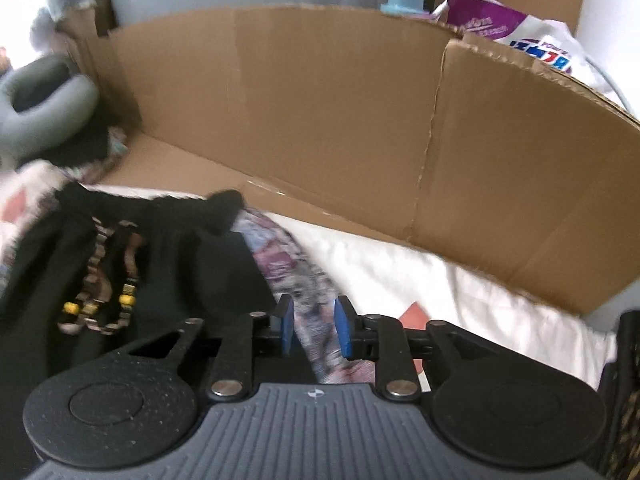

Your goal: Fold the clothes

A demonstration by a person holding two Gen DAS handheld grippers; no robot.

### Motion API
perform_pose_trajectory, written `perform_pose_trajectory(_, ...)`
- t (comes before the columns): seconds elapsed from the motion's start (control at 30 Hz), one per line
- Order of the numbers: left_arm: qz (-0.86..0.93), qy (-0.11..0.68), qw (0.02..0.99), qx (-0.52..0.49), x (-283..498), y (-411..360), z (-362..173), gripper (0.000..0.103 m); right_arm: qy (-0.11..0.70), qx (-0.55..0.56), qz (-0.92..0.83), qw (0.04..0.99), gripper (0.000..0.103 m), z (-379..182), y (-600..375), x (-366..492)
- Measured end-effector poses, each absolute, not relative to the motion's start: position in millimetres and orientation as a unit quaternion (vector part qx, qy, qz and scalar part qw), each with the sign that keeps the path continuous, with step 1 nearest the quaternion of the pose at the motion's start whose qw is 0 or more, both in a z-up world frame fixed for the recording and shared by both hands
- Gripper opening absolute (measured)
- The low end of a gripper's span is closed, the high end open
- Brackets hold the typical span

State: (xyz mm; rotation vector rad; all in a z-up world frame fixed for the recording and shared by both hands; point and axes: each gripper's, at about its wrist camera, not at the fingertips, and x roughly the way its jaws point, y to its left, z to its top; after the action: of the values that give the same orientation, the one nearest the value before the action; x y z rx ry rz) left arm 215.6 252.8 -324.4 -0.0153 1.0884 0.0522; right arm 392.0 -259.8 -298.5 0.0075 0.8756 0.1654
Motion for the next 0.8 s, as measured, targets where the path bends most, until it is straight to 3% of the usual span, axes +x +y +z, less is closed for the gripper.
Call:
perform_pose_trajectory(0.17, 0.033, 0.523, 0.851, -0.031, 200, 257, -321, 0.033, 0.417, 0.025, 0.066, 0.906, 0.036, -289, -242, 351)
perform_pose_trajectory(0.63, 0.001, 0.556, 0.830, -0.047, 154, 226, -320, 0.071, 0.420, 0.074, 0.097, 0.899, 0.043, -277, -169, 224)
perform_pose_trajectory(0.7, -0.009, 0.563, 0.824, -0.063, 148, 221, -323, 0.081, 0.410, 0.091, 0.087, 0.903, 0.043, -278, -164, 206)
perform_pose_trajectory(0.8, -0.019, 0.574, 0.815, -0.082, 139, 214, -331, 0.082, 0.401, 0.123, 0.079, 0.904, 0.043, -287, -156, 179)
